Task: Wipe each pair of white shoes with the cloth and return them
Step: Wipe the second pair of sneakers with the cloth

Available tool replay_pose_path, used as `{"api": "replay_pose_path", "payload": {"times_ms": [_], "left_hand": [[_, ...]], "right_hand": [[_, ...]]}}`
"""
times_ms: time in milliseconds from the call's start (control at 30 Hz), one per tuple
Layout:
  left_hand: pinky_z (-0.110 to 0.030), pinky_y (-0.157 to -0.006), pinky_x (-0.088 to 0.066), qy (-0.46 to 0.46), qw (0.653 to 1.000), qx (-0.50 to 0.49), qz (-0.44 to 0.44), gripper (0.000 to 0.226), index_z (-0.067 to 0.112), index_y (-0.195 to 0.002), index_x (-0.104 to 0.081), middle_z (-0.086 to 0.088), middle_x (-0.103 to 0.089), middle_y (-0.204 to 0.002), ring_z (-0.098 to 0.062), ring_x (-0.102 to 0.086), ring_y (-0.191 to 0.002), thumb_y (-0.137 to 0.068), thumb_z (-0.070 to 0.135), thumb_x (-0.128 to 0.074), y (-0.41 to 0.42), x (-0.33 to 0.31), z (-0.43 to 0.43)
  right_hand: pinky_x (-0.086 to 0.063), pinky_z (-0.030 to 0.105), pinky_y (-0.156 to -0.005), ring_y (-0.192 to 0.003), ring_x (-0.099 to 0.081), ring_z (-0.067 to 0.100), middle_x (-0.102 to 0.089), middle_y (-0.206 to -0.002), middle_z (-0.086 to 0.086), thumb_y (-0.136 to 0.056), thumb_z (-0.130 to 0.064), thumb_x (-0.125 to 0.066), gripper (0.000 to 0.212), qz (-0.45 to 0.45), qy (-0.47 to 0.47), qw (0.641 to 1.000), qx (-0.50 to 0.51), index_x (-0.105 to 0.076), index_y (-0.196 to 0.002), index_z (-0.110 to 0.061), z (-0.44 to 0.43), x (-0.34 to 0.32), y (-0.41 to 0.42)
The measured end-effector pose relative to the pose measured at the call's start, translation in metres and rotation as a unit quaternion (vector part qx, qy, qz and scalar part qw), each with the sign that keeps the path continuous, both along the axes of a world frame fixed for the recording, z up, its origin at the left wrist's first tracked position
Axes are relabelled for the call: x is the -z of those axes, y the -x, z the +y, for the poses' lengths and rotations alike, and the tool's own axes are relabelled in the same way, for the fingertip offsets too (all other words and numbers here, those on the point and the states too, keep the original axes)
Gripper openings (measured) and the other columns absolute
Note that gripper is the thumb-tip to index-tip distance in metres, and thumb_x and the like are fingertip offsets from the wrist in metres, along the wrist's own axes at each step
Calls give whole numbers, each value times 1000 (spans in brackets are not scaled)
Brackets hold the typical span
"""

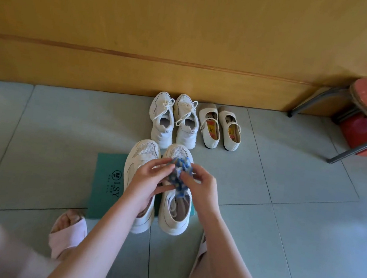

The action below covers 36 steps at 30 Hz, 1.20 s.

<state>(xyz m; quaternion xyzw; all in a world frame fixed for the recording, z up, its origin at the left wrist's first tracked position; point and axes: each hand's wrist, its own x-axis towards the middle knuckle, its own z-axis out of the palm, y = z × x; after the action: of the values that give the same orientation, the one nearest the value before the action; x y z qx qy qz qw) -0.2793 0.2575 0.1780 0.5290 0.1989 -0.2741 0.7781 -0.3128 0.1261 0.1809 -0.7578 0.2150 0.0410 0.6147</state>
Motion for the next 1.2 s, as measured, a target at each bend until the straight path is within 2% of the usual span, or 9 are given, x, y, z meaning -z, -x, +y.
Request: {"api": "replay_pose_path", "payload": {"times_ms": [100,167,333,567,633,733,867,1067,1200], "left_hand": [[-30,-66,-60,-23,999,-45,11,30,7,-111,-57,-15,-68,-100,-24,-69,-83,-83,11,-68,-2,6,6],[-28,-63,-60,-38,998,-55,4,29,8,-110,-55,-14,-68,-95,-23,-69,-79,-84,13,-68,-5,8,9],[-22,-66,-58,16,1000,9,7,15,10,-99,-65,-7,-71,-90,-14,-71,-76,-88,19,-62,-9,10,13],[-26,-67,-59,11,1000,-8,12,29,3,-110,-61,-15,-70,-100,-21,-71,-83,-82,10,-69,-16,16,22],[-26,-64,-59,6,998,-62,27,29,0,-108,-59,-17,-68,-100,-22,-70,-80,-82,10,-69,-20,19,22],[-25,-63,-59,-49,990,-135,6,32,-1,-108,-56,-13,-66,-97,-20,-68,-79,-82,9,-71,-28,22,26],[-22,-62,-59,-102,979,-171,-33,31,1,-105,-53,-7,-62,-96,-13,-66,-80,-82,10,-71,-39,26,30],[-23,-62,-59,-168,970,-163,-65,25,6,-94,-55,-10,-64,-97,-20,-68,-84,-80,16,-73,-65,37,18],[-30,-66,-57,-246,954,-111,-133,24,8,-90,-55,-1,-60,-82,-19,-64,-76,-78,18,-74,-97,42,-6]], "right_hand": [[-56,26,-76,-90,-67,19,-70,-98,6,-87,-22,-65,17,18,-73,997,1,-68,-104,-19,5,-2,-2],[-57,26,-74,-86,-70,15,-72,-93,1,-86,-24,-67,18,18,-126,992,-6,-68,-103,-22,8,-2,-3],[-58,30,-74,-80,-69,19,-71,-88,8,-84,-9,-68,14,15,-65,997,35,-68,-86,-22,15,5,-11],[-56,28,-74,-89,-67,19,-70,-96,5,-86,-22,-67,5,45,-20,998,40,-70,-89,-24,16,11,-29],[-48,29,-85,-109,-57,18,-60,-120,4,-88,-33,-63,25,66,59,995,45,-65,-111,-26,13,20,-32],[-38,39,-100,-133,-36,22,-30,-149,0,-82,-52,-61,71,159,216,962,-50,-31,-143,-31,13,36,-28],[-49,41,-89,-125,-44,27,-22,-151,-3,-78,-60,-59,93,230,323,912,-107,-2,-147,-36,24,55,-16],[-49,32,-75,-108,-55,22,-40,-139,-5,-83,-47,-58,79,188,342,916,-89,-11,-146,-39,15,56,-12],[-44,27,-70,-111,-55,18,-43,-140,-10,-84,-47,-59,77,184,306,931,-82,-12,-145,-44,4,54,-7]]}}
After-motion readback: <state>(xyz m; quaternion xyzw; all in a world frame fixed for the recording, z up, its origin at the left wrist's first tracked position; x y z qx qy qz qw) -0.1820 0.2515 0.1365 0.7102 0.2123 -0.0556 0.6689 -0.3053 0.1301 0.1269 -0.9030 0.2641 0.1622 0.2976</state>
